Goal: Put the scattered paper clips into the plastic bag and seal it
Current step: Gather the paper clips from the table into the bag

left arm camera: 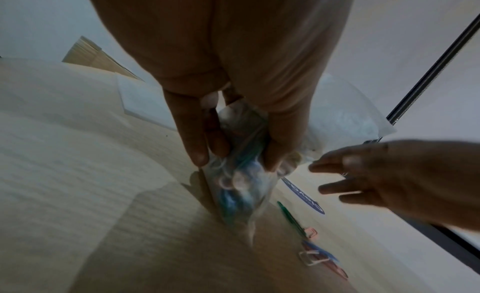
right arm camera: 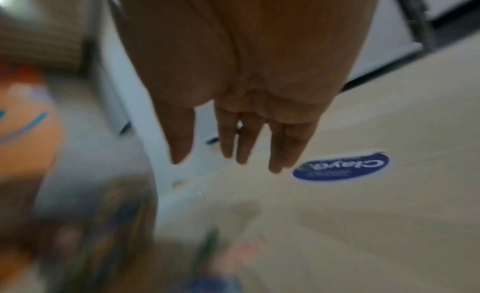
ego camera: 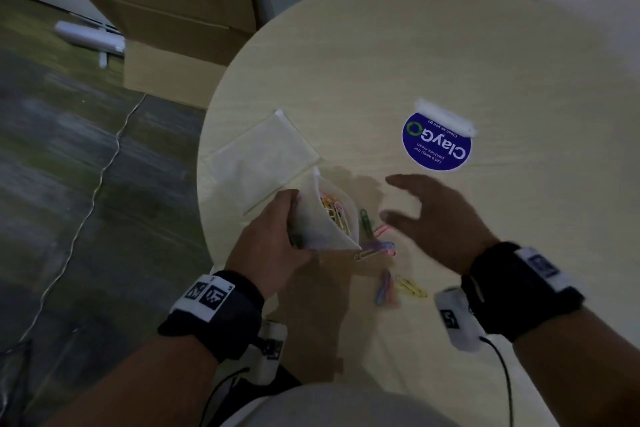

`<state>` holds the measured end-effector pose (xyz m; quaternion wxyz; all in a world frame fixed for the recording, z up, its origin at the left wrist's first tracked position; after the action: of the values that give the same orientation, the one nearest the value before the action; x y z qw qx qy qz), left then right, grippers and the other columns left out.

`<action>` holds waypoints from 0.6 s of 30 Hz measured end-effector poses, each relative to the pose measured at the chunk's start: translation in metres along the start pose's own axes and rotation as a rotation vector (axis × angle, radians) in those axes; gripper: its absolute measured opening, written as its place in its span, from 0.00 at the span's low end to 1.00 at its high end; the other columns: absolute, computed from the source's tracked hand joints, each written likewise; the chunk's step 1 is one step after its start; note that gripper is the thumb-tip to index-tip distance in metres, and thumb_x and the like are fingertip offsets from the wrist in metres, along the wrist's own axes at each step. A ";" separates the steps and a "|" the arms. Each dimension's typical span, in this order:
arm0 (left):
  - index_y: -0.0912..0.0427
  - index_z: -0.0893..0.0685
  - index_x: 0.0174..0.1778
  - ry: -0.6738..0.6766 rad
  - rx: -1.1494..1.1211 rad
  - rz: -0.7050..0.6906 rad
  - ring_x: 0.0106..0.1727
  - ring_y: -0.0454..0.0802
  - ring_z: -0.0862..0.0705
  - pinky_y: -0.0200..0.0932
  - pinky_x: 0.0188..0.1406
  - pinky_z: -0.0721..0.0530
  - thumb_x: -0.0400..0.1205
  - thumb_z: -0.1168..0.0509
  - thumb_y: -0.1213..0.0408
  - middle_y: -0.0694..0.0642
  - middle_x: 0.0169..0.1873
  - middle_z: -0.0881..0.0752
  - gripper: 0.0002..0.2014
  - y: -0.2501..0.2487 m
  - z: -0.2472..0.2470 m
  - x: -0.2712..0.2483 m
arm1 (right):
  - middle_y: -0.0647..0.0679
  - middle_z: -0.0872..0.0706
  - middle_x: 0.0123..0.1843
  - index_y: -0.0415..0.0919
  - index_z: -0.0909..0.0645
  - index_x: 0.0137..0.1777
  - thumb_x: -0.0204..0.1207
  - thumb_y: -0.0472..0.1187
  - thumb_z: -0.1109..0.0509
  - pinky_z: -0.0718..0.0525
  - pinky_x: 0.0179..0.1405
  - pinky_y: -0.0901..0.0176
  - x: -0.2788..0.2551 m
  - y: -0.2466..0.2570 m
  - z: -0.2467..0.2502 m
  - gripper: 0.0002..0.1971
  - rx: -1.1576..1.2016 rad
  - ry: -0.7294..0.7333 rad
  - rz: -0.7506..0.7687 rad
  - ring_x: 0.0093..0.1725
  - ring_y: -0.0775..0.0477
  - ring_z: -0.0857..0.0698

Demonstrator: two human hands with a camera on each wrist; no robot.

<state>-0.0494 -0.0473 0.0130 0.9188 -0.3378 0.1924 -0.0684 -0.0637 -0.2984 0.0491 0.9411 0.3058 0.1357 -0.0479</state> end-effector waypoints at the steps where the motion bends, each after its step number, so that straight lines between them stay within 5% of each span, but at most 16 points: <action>1: 0.46 0.32 0.75 -0.005 -0.010 -0.001 0.67 0.53 0.18 0.46 0.57 0.17 0.68 0.18 0.57 0.50 0.68 0.17 0.41 0.000 0.001 -0.001 | 0.49 0.26 0.78 0.49 0.28 0.77 0.75 0.52 0.28 0.32 0.75 0.58 -0.002 -0.007 -0.016 0.31 -0.139 0.077 0.124 0.76 0.46 0.26; 4: 0.43 0.31 0.71 -0.022 -0.036 -0.002 0.63 0.52 0.16 0.47 0.54 0.15 0.66 0.17 0.59 0.47 0.63 0.16 0.40 0.001 0.004 -0.003 | 0.48 0.38 0.85 0.46 0.38 0.82 0.67 0.66 0.38 0.36 0.80 0.46 -0.012 -0.020 -0.056 0.44 -0.423 0.278 0.348 0.84 0.39 0.40; 8: 0.42 0.30 0.71 -0.036 -0.058 -0.005 0.59 0.51 0.15 0.46 0.53 0.15 0.64 0.17 0.61 0.40 0.55 0.19 0.41 0.003 0.003 -0.003 | 0.53 0.43 0.85 0.51 0.37 0.81 0.57 0.78 0.38 0.35 0.80 0.47 -0.030 -0.032 -0.064 0.53 -0.486 0.348 0.257 0.83 0.41 0.45; 12: 0.35 0.32 0.66 -0.048 -0.072 -0.012 0.58 0.49 0.14 0.48 0.53 0.14 0.64 0.17 0.61 0.38 0.53 0.20 0.41 0.002 0.003 -0.003 | 0.43 0.22 0.72 0.45 0.21 0.68 0.66 0.55 0.28 0.17 0.62 0.45 -0.050 -0.037 -0.064 0.29 -0.422 0.164 0.244 0.66 0.35 0.24; 18: 0.41 0.30 0.70 -0.049 -0.060 -0.004 0.60 0.49 0.15 0.46 0.55 0.15 0.65 0.16 0.62 0.38 0.56 0.21 0.41 0.000 0.003 -0.004 | 0.45 0.17 0.50 0.46 0.15 0.49 0.72 0.38 0.25 0.14 0.45 0.50 -0.052 -0.043 -0.072 0.07 -0.388 0.004 0.234 0.46 0.41 0.21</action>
<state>-0.0516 -0.0442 0.0161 0.9125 -0.3673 0.1712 -0.0562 -0.1375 -0.2909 -0.0161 0.9812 0.1326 0.1080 0.0892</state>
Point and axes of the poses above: each hand's wrist, its own x-axis towards the middle knuckle, its own z-axis out of the back of the hand, y = z × x, the point moved 3 cm from there along x, towards the middle knuckle
